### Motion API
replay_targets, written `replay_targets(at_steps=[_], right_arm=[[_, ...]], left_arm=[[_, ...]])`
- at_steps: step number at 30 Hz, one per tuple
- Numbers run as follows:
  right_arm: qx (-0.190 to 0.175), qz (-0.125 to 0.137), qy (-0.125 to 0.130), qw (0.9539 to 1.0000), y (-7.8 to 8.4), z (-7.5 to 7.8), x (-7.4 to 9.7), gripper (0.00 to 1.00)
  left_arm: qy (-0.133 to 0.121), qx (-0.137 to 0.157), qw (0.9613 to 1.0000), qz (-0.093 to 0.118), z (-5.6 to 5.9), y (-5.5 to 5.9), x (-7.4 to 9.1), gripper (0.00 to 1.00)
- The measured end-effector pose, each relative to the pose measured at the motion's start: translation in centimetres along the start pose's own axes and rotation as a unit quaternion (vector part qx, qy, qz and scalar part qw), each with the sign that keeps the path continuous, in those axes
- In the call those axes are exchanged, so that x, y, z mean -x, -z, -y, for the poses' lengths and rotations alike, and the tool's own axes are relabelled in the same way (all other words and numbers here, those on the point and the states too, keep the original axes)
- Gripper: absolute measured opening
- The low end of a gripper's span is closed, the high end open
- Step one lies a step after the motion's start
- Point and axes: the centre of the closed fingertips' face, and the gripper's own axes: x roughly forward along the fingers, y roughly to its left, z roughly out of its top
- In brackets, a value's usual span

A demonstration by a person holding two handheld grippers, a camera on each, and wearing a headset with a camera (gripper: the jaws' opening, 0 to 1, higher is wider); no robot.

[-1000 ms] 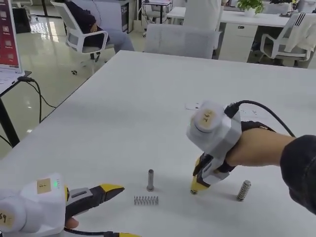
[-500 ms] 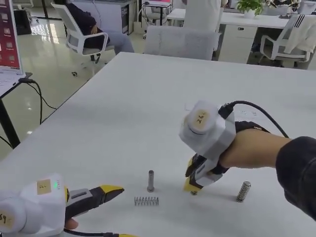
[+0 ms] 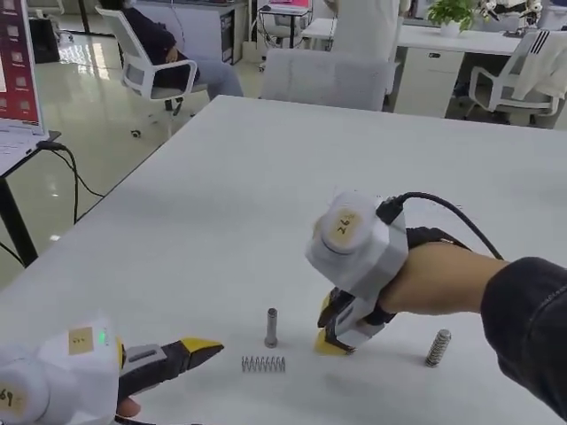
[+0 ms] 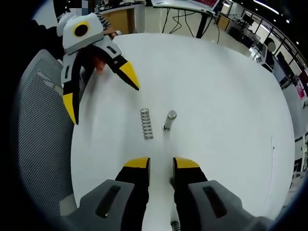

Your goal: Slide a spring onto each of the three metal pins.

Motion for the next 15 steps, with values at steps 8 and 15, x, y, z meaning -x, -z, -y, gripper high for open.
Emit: replay_targets(at_steps=[8,15], right_arm=[[0.01,0.003,-0.01,0.9999,-1.0,-0.8,-0.9,0.16],[0.019,0.006,-0.021,0.9996,-1.7,-1.5,-1.9,0.15]], left_arm=[[-0.001,0.001,1.0,-0.001,0.0,0.1,0.2,0.65],[-0.003,0.001,1.0,-0.002,-0.1,0.3,0.4,0.65]])
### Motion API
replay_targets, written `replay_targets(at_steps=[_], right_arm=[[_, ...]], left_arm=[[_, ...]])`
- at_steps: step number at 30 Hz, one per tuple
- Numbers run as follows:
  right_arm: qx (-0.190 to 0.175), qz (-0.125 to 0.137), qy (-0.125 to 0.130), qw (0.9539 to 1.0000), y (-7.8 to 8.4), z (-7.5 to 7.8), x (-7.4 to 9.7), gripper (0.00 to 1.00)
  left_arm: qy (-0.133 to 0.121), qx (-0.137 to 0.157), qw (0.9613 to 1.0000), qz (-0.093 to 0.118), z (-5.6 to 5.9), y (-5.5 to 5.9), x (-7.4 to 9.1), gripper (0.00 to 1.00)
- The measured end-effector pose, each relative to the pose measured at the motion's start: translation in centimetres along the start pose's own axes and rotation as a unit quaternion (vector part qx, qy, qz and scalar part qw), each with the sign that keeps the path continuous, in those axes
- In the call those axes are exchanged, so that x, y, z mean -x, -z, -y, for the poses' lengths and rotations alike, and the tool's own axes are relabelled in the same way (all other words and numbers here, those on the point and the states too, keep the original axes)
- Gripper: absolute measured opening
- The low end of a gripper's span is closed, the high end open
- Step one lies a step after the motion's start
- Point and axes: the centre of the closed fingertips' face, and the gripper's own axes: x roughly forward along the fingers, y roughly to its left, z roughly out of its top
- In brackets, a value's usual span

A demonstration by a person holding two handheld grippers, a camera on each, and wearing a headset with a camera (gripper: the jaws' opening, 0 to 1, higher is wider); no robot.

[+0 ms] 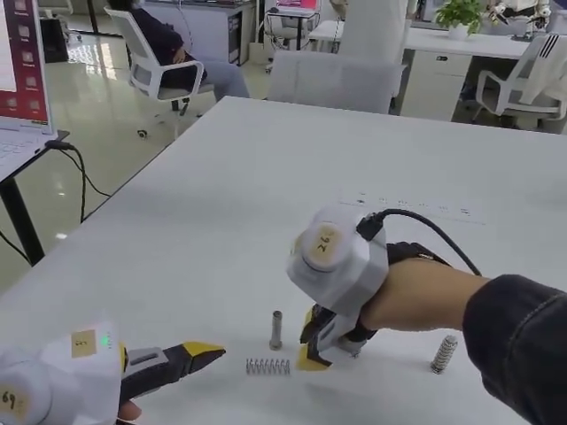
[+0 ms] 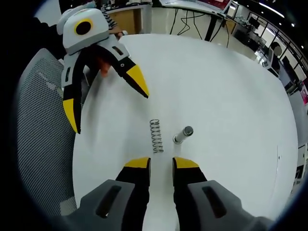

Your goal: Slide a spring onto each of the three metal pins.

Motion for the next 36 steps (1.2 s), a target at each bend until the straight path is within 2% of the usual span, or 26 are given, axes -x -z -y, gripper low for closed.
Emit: replay_targets(at_steps=[21,32,36], right_arm=[[0.011,-0.008,-0.019,0.9997,-0.6,-0.6,-2.6,0.12],[0.015,-0.014,-0.02,0.9996,-0.4,-0.7,-2.9,0.1],[0.027,-0.015,-0.018,0.9994,-0.5,-0.8,-2.9,0.08]], left_arm=[[-0.007,0.005,1.0,-0.003,-0.3,0.4,0.4,0.63],[-0.01,0.007,0.9999,-0.003,-0.4,0.6,0.6,0.63],[-0.01,0.006,0.9999,-0.003,-0.4,0.5,0.6,0.63]])
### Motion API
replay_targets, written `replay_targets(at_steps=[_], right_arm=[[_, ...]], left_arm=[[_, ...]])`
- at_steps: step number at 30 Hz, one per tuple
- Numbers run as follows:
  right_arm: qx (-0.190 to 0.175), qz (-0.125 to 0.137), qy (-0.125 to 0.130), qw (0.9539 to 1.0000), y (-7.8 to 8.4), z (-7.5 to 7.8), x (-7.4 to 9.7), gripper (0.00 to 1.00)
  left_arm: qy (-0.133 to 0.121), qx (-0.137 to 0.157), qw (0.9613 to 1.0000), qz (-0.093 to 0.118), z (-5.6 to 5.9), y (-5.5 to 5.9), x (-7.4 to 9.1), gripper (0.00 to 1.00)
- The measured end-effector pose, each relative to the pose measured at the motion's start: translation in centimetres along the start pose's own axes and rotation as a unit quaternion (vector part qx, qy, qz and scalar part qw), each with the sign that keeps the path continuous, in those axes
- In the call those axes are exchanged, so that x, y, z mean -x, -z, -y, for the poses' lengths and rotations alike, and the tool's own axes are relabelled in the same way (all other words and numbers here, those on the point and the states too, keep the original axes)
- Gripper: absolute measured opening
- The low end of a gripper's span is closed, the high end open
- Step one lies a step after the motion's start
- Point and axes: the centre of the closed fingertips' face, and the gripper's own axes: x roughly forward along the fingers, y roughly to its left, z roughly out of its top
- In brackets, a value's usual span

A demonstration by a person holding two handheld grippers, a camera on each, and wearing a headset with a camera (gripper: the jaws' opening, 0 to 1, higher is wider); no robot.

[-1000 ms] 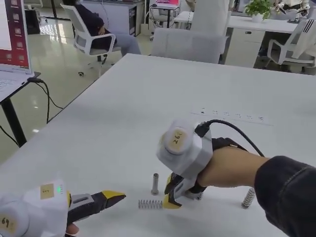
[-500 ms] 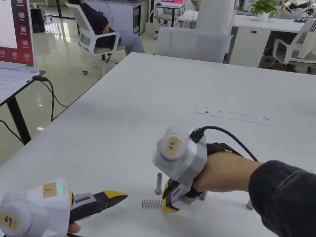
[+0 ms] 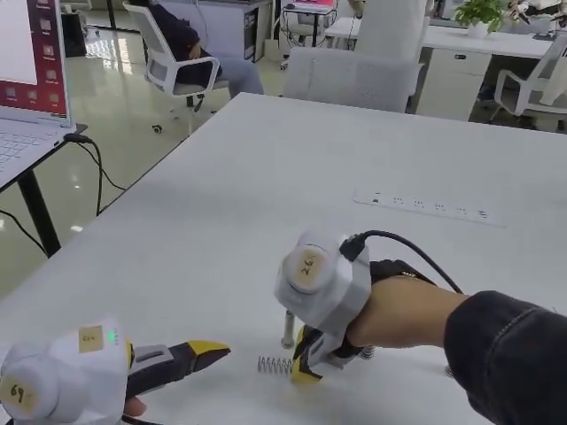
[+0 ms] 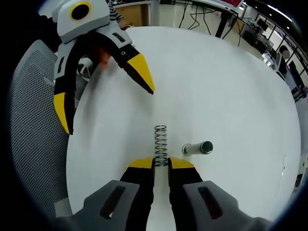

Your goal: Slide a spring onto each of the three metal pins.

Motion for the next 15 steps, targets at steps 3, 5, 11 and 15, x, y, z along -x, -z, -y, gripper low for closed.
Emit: replay_targets(at_steps=[3,5,11,15], right_arm=[[-0.002,-0.003,0.001,1.0,0.1,0.0,0.1,0.08],[-0.004,-0.002,0.0,1.0,0.1,-0.1,0.2,0.08],[-0.01,-0.004,-0.008,0.9999,0.6,-1.0,1.4,0.07],[-0.016,0.0,-0.013,0.9998,1.0,-1.6,2.2,0.07]], left_arm=[[0.001,-0.001,1.0,-0.001,0.0,0.0,0.0,0.62],[0.002,-0.001,1.0,0.0,0.1,0.0,0.0,0.62],[0.011,-0.003,0.9999,-0.004,0.5,-0.1,-0.5,0.6],[0.019,-0.008,0.9998,-0.005,0.8,-0.4,-1.1,0.59]])
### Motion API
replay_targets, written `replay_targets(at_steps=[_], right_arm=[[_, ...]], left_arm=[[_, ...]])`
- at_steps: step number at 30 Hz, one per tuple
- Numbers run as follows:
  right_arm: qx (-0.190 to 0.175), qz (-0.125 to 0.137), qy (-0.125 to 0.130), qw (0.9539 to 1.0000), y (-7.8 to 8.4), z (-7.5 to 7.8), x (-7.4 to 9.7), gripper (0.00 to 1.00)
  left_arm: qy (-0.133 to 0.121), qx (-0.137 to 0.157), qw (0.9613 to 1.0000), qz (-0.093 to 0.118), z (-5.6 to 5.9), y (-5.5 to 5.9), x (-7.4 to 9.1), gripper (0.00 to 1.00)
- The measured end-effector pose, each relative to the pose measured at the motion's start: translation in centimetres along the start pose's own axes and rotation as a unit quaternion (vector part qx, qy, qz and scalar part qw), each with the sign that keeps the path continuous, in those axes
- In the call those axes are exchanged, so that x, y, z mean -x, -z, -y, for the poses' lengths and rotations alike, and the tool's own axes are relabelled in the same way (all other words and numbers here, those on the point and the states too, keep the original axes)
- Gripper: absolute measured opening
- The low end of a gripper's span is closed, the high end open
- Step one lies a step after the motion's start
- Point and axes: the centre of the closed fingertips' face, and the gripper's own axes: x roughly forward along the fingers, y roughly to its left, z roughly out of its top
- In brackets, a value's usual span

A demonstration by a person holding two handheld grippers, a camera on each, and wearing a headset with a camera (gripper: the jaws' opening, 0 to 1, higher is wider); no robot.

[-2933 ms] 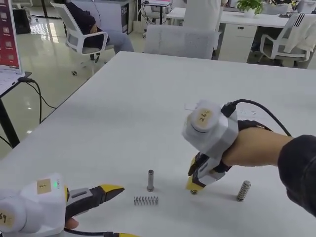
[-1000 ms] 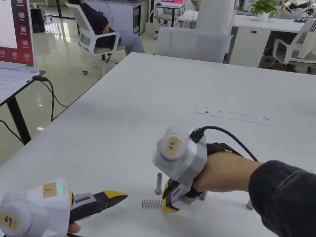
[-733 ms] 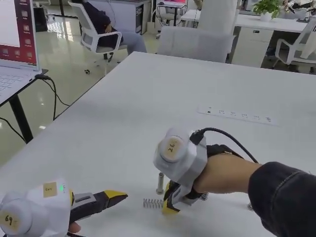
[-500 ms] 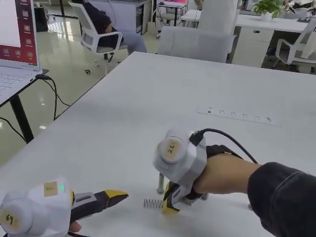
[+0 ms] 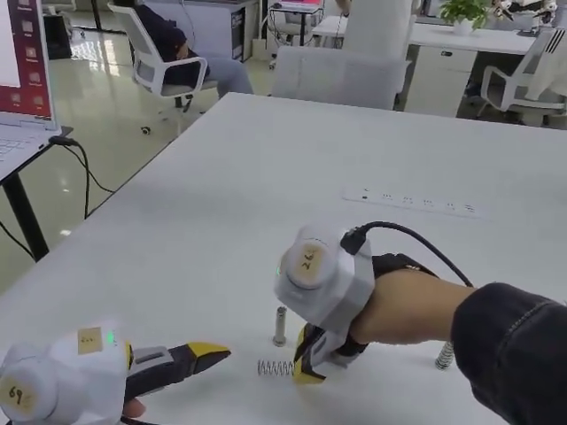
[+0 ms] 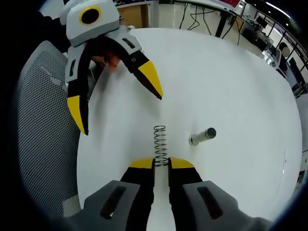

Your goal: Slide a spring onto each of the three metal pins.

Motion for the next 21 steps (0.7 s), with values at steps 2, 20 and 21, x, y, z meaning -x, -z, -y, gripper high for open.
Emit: replay_targets(at_steps=[2,20,21], right_arm=[[0.002,0.001,-0.001,1.0,0.2,-0.4,0.4,0.07],[0.003,0.005,-0.005,1.0,2.2,-3.4,4.0,0.07],[0.002,0.005,-0.005,1.0,2.3,-3.5,4.1,0.07]], left_arm=[[0.006,-0.003,1.0,0.001,0.2,-0.2,-0.3,0.58],[0.067,-0.034,0.9972,0.001,2.8,-1.8,-2.8,0.48],[0.069,-0.035,0.997,0.001,2.9,-1.9,-2.9,0.47]])
